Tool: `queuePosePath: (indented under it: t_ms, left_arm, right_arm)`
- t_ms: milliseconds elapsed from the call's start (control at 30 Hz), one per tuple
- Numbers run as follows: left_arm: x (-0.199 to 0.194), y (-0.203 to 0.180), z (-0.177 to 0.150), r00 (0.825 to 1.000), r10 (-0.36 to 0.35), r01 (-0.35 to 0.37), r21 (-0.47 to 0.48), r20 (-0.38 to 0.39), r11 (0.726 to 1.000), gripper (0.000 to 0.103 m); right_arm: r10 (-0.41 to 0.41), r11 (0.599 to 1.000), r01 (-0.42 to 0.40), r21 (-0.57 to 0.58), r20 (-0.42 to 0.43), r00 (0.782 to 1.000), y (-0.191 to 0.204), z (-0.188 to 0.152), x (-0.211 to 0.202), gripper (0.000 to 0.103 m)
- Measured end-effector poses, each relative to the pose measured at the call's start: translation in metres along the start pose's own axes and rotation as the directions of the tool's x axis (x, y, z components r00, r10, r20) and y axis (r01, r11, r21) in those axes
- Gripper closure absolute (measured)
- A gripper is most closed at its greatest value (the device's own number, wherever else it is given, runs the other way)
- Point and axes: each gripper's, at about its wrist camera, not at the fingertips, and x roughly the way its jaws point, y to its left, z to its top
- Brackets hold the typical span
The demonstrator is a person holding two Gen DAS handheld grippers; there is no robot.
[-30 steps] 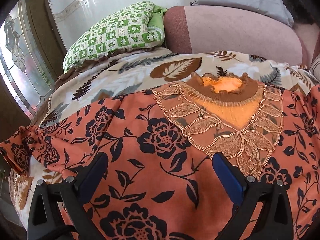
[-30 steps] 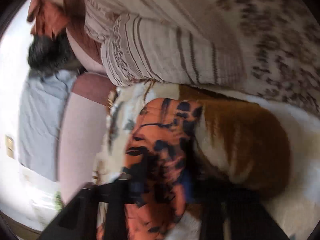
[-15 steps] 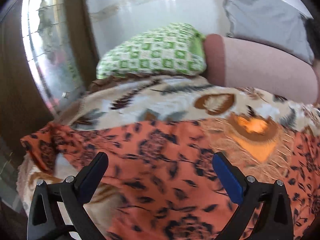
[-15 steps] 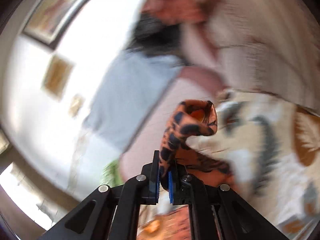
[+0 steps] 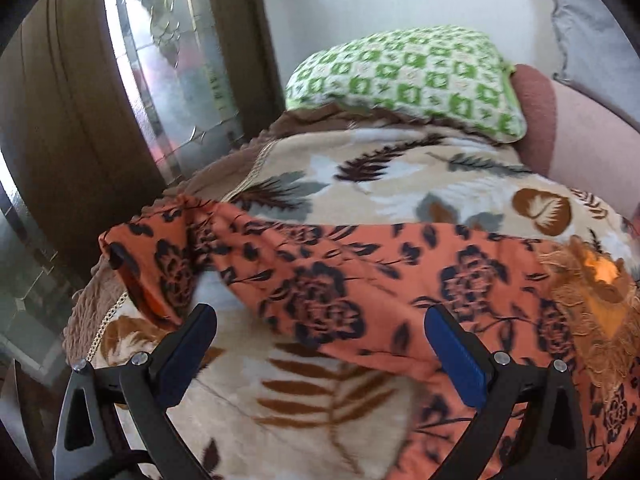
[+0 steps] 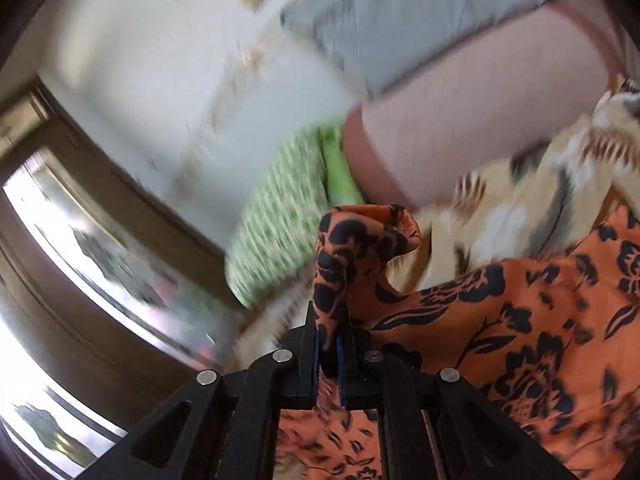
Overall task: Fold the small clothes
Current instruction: 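Lay the held sleeve across the blouse body and open the right tool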
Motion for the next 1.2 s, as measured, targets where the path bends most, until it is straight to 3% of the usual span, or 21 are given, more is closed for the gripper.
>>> queuePosePath:
  t_ms: [133,200,300,367,400,433,467,600,667,767,833,933,1033,1100,1167,1200]
  left_arm:
    - [0.013,0.015,0.006,0.999,0.018,-0.019,-0.036,-0.032,0.999,0.000]
    - [0.017,0.020,0.009,0.999,0.030,-0.031,-0.047,-0.037,0.998,0.000]
    - [0.018,0.025,0.013,0.999,0.038,-0.040,-0.062,-0.038,0.997,0.000]
    - [0.018,0.028,0.016,0.999,0.034,-0.037,-0.073,-0.037,0.997,0.000]
    - [0.018,0.028,0.017,0.999,0.033,-0.036,-0.076,-0.039,0.996,0.000]
    - [0.019,0.028,0.018,0.999,0.029,-0.032,-0.079,-0.042,0.996,0.000]
    - [0.019,0.028,0.018,0.999,0.022,-0.026,-0.080,-0.047,0.996,0.000]
    - [0.020,0.023,0.018,0.998,-0.007,0.002,-0.079,-0.057,0.997,0.000]
    - [0.019,0.018,0.017,0.997,-0.044,0.040,-0.070,-0.057,0.997,0.000]
    - [0.014,0.003,0.017,0.994,-0.101,0.100,-0.040,-0.035,0.994,0.000]
    - [0.009,-0.014,0.016,0.987,-0.157,0.157,0.003,-0.012,0.988,0.000]
    - [0.009,-0.046,0.011,0.971,-0.237,0.239,0.069,-0.031,0.969,0.000]
    - [0.025,-0.076,0.002,0.982,-0.165,0.175,0.123,-0.089,0.977,0.000]
    - [0.048,-0.094,-0.009,0.984,-0.019,0.054,0.195,-0.178,0.979,0.000]
    - [0.062,-0.096,-0.016,0.972,0.046,0.004,0.212,-0.231,0.977,0.000]
    - [0.063,-0.091,-0.015,0.972,0.027,0.014,0.172,-0.233,0.985,0.000]
  right_arm:
    - [-0.103,0.993,0.091,-0.075,-0.184,0.978,-0.012,-0.078,0.067,0.091]
    - [-0.183,0.975,0.136,-0.175,-0.291,0.939,-0.005,-0.108,0.105,0.086]
    - [-0.240,0.945,0.123,-0.304,-0.385,0.891,0.013,-0.140,0.123,0.079]
    - [-0.226,0.931,0.083,-0.354,-0.384,0.895,0.020,-0.146,0.114,0.064]
    - [-0.198,0.935,0.053,-0.350,-0.392,0.898,0.021,-0.149,0.104,0.035]
    - [-0.143,0.946,0.001,-0.324,-0.414,0.899,0.017,-0.150,0.099,0.013]
    - [-0.105,0.951,-0.029,-0.308,-0.411,0.905,0.015,-0.152,0.091,0.011]
    - [-0.035,0.956,-0.080,-0.283,-0.380,0.924,0.002,-0.146,0.058,0.011]
    - [-0.002,0.970,-0.070,-0.233,-0.294,0.956,-0.016,-0.132,0.030,0.011]
    - [-0.082,0.987,0.059,-0.152,-0.149,0.985,-0.059,-0.099,-0.009,0.012]
    - [-0.133,0.990,0.129,-0.050,-0.079,0.988,-0.097,-0.080,-0.025,0.023]
    - [-0.204,0.973,0.206,0.106,-0.021,0.979,-0.150,-0.055,-0.046,0.031]
    - [-0.261,0.942,0.260,0.214,-0.024,0.965,-0.200,-0.038,-0.052,0.041]
    - [-0.248,0.938,0.253,0.236,-0.051,0.967,-0.213,-0.037,-0.042,0.042]
    - [-0.278,0.942,0.294,0.161,-0.115,0.954,-0.206,-0.035,-0.025,0.042]
    - [-0.290,0.944,0.306,0.121,-0.132,0.948,-0.201,-0.039,-0.014,0.042]
